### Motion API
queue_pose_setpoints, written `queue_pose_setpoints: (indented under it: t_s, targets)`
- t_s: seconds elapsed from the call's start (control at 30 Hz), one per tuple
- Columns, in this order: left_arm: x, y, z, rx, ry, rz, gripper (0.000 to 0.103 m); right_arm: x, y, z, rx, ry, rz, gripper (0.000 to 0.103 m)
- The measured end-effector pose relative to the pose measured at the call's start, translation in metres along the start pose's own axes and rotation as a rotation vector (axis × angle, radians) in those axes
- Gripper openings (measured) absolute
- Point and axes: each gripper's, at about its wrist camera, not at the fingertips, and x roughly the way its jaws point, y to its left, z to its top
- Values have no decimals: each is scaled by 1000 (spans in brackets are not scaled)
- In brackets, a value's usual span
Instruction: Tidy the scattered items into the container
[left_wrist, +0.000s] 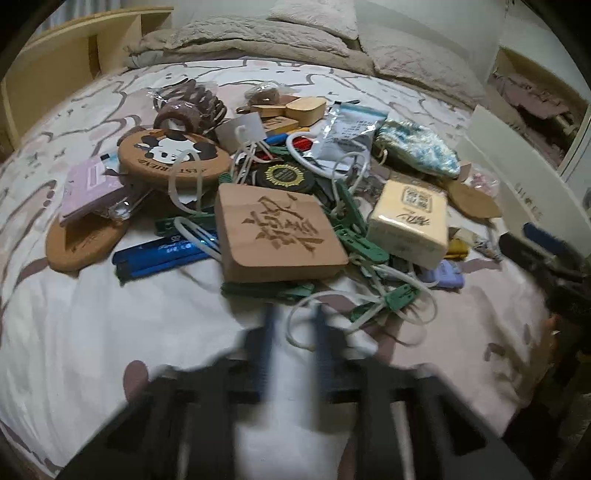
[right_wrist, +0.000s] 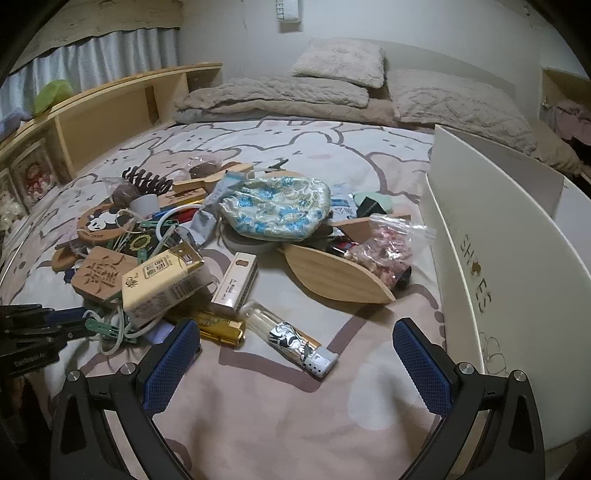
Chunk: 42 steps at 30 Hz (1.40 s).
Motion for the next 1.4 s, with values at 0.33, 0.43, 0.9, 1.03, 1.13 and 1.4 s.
queue_pose_setpoints:
  t_s: [0.33,0.43,0.9,1.03,1.13,1.4]
  targets:
    - [-39,19,12,-115,-149,-112,4,21,7,-4,-60,107,-16,103]
    - [-55,26,14,-138,-203,-112,4,25,10,-6,-78,131,-41,103]
    - [-80,41,10,-123,-251,79,5,26,23,-10,-178,149,3,40]
    - [-79,34,2,-91,-221,75,5,17,32,-15,-206,143,34,22]
    - [-72,20,-4,-56,-183,53,5,6,37,-19,-210,131,67,22]
    - [-55,-21,-17,41,-112,36,5,-9,37,-20,-144,119,139,22]
